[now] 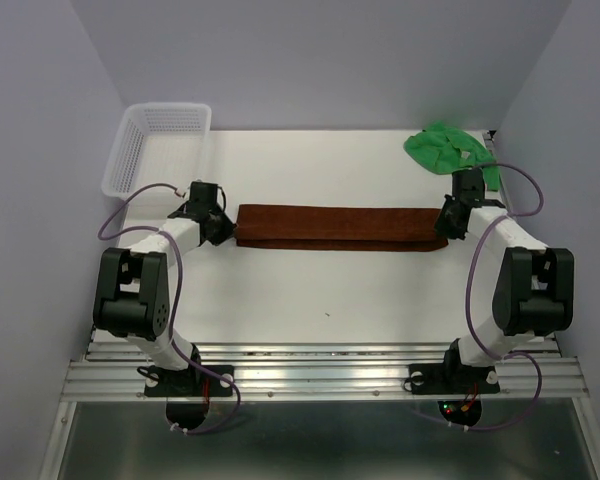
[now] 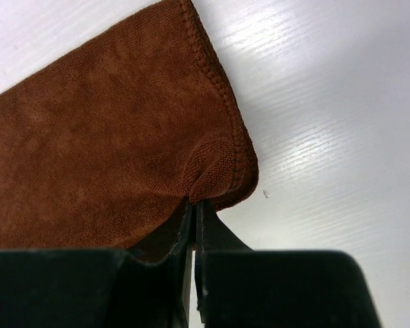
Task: Roll the towels
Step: Fold the towel
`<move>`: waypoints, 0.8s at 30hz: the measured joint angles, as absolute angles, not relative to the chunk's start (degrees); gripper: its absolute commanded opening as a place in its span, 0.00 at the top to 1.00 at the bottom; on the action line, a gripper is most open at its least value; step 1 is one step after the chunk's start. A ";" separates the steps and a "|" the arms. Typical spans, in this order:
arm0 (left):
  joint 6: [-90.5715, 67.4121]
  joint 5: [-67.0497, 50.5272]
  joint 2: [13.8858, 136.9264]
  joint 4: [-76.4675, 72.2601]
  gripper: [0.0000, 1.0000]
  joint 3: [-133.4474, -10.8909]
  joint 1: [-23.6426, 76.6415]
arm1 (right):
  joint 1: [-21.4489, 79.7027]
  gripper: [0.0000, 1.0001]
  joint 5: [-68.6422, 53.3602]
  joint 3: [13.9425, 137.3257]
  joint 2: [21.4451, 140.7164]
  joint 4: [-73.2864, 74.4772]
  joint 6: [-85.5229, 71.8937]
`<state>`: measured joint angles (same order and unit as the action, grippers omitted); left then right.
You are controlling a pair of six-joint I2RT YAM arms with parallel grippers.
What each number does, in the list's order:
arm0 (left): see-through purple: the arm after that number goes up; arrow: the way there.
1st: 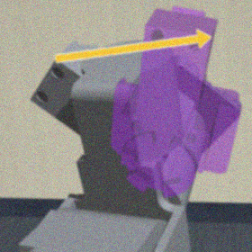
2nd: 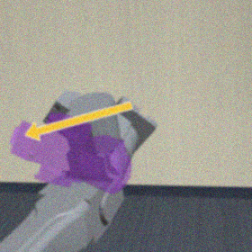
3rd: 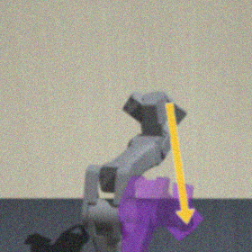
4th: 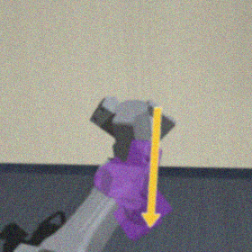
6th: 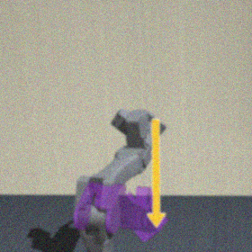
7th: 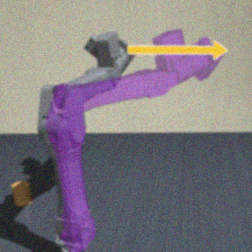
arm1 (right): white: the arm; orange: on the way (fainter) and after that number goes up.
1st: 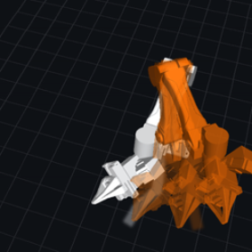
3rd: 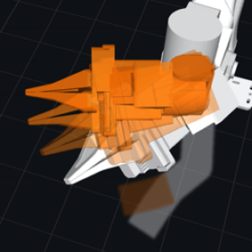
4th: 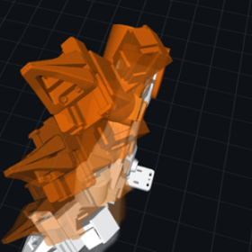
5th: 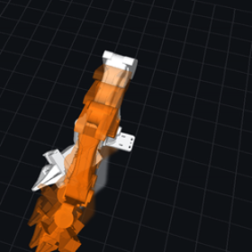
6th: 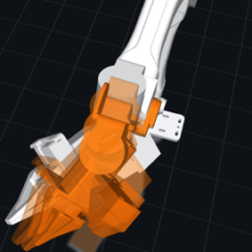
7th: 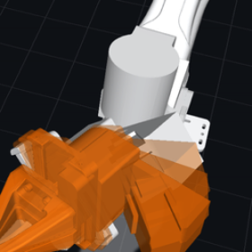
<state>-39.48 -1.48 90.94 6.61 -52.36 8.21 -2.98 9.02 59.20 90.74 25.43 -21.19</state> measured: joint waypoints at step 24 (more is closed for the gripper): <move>-39.46 2.35 95.50 7.86 0.51 -52.36 8.51 | -3.73 0.59 11.09 58.98 95.31 25.02 -21.17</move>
<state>-39.46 2.35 95.50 7.86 -52.36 8.51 -3.73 11.09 58.98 95.31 25.02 -21.17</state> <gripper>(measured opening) 0.411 0.348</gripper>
